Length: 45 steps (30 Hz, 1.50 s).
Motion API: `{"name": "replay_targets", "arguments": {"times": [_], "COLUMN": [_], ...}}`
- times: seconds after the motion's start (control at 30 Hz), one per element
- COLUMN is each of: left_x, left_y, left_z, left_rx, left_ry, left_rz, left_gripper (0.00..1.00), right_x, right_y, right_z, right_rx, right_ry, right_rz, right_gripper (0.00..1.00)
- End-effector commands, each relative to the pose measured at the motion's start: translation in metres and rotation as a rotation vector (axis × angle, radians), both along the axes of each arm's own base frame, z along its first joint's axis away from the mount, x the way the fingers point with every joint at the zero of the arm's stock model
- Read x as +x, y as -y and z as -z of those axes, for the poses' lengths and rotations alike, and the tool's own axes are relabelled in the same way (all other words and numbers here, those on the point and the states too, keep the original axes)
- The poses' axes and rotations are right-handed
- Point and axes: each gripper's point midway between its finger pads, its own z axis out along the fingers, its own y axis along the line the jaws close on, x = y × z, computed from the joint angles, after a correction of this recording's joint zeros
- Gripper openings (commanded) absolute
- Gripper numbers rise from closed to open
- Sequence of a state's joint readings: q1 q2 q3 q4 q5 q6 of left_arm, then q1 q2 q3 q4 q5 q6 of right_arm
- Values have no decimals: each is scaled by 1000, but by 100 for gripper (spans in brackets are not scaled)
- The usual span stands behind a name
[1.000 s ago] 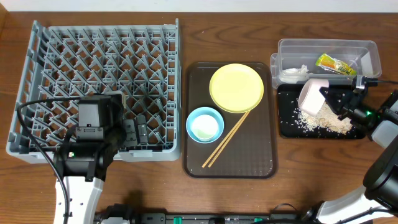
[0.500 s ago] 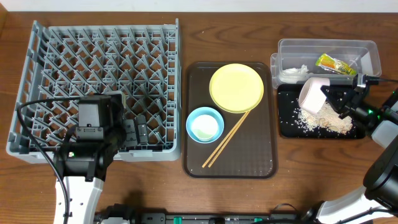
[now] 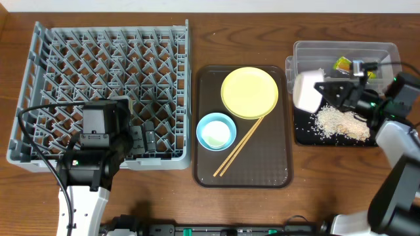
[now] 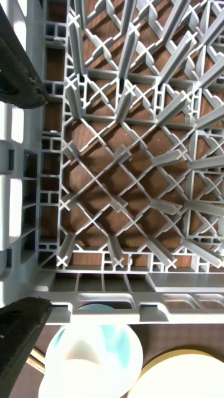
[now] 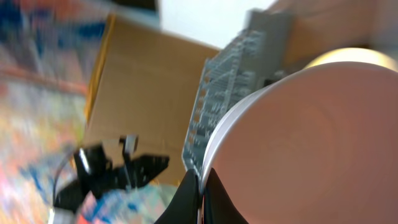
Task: Sort waste into correct bins and load items into the dishwasher rack
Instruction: 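Carry the white bowl with the right gripper toward the center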
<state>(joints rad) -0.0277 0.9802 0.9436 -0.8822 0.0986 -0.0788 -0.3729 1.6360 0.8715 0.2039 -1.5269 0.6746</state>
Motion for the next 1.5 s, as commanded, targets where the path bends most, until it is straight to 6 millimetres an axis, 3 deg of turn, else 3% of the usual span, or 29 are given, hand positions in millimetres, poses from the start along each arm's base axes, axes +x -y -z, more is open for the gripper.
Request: {"name": "replay_targets", "arguments": {"times": [0.0,0.17,0.27,0.4,0.57,0.7,0.9,1.17,1.3,1.47], "left_x": [3,3,3,3,3,3,3,3,3,3], "left_y": [-1,-1,-1,-1,-1,-1,-1,-1,-1,-1], "left_z": [-8,-8,-8,-8,-8,-8,-8,-8,-8,-8], "left_rx": [-7,-7,-7,-7,-7,-7,-7,-7,-7,-7], "left_ry": [20,20,20,20,20,20,20,20,20,20], "left_rz": [-11,-11,-11,-11,-11,-11,-11,-11,-11,-11], "left_gripper": [98,98,98,98,98,98,98,98,98,98], "right_x": [-12,-21,-19,-3,14,22,22,23,20,26], "right_y": [-33,-87,-114,-135,-146,-154,-162,-169,-180,-187], "right_z": [-35,-70,-80,-80,-77,-59,-15,2,22,68], "right_rx": [-40,-129,-154,-196,-275,-377,-700,-1076,-1150,-1206], "right_ry": [108,361,466,494,556,546,502,572,583,523], "right_rz": [-78,-147,-151,-58,51,90,60,83,39,-23], "right_gripper": [1,1,1,1,1,1,1,1,1,1]}}
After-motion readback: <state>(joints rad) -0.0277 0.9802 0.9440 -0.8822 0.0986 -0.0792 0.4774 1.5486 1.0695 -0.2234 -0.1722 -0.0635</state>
